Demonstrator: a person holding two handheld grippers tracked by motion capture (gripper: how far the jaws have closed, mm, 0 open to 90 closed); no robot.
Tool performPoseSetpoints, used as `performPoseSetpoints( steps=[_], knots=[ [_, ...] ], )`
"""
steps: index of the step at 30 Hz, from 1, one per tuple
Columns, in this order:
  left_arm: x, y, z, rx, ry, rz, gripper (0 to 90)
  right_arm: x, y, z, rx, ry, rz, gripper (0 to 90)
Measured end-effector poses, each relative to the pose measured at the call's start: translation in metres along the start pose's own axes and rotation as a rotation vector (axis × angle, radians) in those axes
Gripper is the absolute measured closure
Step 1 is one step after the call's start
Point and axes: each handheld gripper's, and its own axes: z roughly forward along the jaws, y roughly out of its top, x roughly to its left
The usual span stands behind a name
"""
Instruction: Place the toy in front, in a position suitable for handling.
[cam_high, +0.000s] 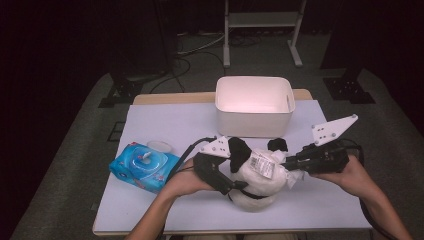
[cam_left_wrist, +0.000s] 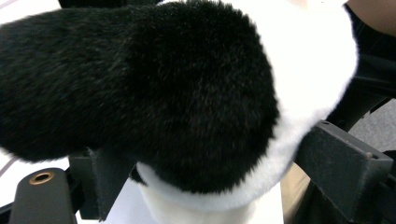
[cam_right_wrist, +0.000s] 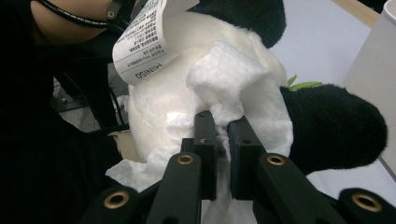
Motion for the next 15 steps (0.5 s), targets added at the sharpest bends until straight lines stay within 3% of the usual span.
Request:
performPoseSetpoints(
  steps=[1,4,6,10,15],
  knots=[
    [0.000,0.000,0.001,-0.002,-0.009,-0.002,13.3,0.001,0.000,0.000,-0.001,-0.001,-0.004,82.9],
    [0.001,-0.001,-0.001,-0.028,-0.013,0.005,28.4,0.002,0.003,-0.002,0.015,-0.008,-0.017,82.9],
    [0.001,-0.002,-0.003,-0.039,-0.010,0.014,33.7,0.003,0.006,-0.003,0.026,-0.010,-0.030,82.9],
    [0.002,-0.003,-0.007,-0.055,-0.016,0.019,38.4,0.005,0.016,-0.004,0.034,-0.035,-0.053,82.9],
    [0.001,-0.003,-0.013,-0.047,-0.008,0.033,38.9,0.005,0.019,-0.002,0.026,-0.021,-0.062,82.9]
  ],
)
